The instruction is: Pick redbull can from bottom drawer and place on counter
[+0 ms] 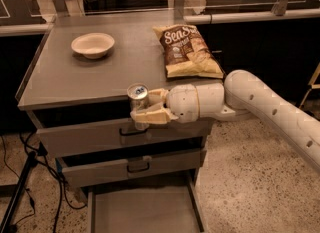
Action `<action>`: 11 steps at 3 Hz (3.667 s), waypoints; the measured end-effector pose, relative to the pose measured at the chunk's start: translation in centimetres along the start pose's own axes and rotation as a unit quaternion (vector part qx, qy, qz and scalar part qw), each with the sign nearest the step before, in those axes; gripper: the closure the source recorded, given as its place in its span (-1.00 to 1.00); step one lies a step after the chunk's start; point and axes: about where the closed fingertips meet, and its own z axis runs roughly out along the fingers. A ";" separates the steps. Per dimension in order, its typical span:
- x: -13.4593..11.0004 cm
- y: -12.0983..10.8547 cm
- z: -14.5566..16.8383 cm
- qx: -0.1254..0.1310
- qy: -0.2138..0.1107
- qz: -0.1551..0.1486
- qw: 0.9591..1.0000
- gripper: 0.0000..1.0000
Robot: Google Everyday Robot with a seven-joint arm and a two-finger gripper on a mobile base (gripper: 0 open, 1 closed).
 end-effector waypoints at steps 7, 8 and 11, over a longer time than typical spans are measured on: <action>-11.6 -4.2 3.2 -0.066 -0.020 -0.059 0.996 1.00; -11.6 -4.2 3.2 -0.066 -0.020 -0.059 0.996 1.00; -10.4 -7.7 3.8 -0.095 -0.019 -0.006 0.995 1.00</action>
Offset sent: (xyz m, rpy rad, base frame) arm 0.0080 -0.0003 0.0322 0.0743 -0.0070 -0.0001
